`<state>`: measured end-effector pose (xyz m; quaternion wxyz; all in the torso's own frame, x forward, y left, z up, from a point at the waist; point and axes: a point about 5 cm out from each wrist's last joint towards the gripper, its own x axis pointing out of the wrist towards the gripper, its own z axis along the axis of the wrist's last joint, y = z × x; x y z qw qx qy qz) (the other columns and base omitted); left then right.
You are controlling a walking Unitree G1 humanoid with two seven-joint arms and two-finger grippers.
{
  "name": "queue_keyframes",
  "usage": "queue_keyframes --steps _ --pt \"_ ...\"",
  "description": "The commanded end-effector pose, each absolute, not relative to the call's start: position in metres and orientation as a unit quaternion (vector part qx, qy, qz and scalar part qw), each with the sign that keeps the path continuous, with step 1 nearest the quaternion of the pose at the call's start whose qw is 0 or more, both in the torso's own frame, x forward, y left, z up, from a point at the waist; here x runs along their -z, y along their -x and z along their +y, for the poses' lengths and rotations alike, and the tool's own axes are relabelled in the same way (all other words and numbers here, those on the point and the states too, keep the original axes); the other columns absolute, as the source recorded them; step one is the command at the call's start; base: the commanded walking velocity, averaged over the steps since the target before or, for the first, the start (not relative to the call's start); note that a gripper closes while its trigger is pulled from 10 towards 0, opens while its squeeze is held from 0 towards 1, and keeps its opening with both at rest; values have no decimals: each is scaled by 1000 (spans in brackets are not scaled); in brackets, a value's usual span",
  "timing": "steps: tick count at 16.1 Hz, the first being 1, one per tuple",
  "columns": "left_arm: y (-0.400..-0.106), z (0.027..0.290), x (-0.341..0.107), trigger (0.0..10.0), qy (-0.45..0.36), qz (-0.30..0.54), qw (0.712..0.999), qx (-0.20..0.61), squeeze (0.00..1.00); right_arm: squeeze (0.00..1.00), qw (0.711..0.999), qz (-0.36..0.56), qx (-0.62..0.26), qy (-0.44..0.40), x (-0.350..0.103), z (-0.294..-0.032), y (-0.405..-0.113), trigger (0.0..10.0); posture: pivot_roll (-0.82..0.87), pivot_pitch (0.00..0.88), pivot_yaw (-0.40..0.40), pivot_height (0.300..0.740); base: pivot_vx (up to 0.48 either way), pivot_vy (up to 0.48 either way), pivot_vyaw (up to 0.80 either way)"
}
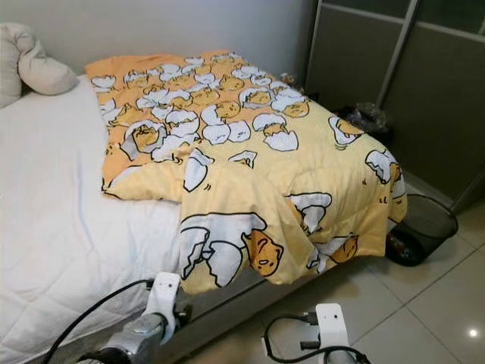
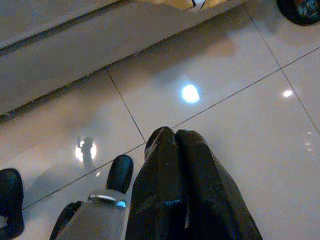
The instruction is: Clean up the room
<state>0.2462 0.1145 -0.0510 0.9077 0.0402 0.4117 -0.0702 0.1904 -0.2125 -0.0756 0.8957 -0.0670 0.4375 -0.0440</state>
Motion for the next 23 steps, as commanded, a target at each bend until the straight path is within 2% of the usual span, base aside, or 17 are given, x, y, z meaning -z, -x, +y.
queue_keyframes --steps 1,6,8,9,10,13,14,18,23 --pt "-249 116 49 10000 -41 411 908 66 0 0 896 437 45 57 76 -210 -192 10000 41 0 45 740 0 0 0" --pt "-252 119 47 10000 -45 401 913 61 0 0 893 443 51 65 77 -213 -187 10000 45 0 38 740 0 0 0" --pt "-259 120 42 10000 -45 381 922 56 0 0 902 424 65 51 73 -216 -194 10000 49 0 36 740 0 0 0" --pt "-276 120 26 10000 -34 324 943 63 0 0 930 357 76 45 59 -218 -213 10000 49 0 38 740 0 0 0" --pt "-280 120 21 10000 -35 307 949 69 0 0 937 337 78 44 54 -218 -217 10000 49 0 37 740 0 0 0" --pt "-303 110 -20 10000 2 145 982 117 0 0 986 140 80 32 13 -215 -237 10000 53 0 35 740 0 0 0" --pt "-304 109 -24 10000 2 130 985 116 0 0 989 123 80 31 8 -215 -237 10000 53 0 35 740 0 0 0" --pt "-314 105 -29 10000 8 138 985 100 0 0 990 117 69 38 6 -204 -241 10000 37 0 33 740 60 0 0" --pt "-332 105 -42 10000 -15 151 985 82 0 0 993 99 38 45 -5 -190 -241 10000 -5 0 11 740 461 0 0"
